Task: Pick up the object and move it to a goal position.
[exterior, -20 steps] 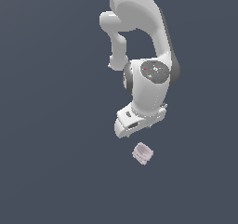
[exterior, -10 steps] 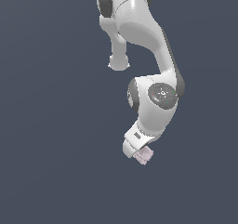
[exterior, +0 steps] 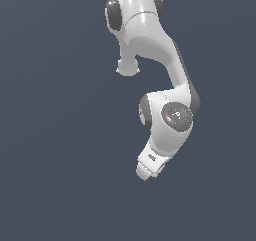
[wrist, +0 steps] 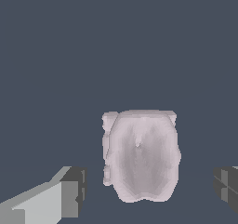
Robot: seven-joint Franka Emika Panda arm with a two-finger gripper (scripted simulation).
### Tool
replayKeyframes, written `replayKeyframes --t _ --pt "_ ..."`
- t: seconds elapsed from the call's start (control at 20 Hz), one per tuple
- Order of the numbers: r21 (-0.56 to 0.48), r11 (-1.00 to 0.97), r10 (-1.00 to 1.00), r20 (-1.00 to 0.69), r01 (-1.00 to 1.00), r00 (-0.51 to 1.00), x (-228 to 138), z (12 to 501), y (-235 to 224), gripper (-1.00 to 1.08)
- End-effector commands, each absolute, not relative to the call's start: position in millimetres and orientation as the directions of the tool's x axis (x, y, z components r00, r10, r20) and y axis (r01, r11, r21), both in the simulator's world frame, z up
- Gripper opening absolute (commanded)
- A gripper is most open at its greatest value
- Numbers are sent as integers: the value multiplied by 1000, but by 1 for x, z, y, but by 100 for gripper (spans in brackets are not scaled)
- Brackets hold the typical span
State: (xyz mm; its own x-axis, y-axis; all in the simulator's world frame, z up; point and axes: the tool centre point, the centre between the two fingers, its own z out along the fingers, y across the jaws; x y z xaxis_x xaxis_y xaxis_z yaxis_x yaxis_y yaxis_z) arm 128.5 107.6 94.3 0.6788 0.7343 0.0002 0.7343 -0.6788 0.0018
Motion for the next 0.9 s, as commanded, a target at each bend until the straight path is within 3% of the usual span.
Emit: replayKeyframes --t 0.0,0.35,0.85 --pt "1 -667 745 0 745 667 130 92 108 100" --pt "0 -666 746 0 746 666 131 87 108 100" --pt "0 -662 749 0 749 662 129 41 109 100"
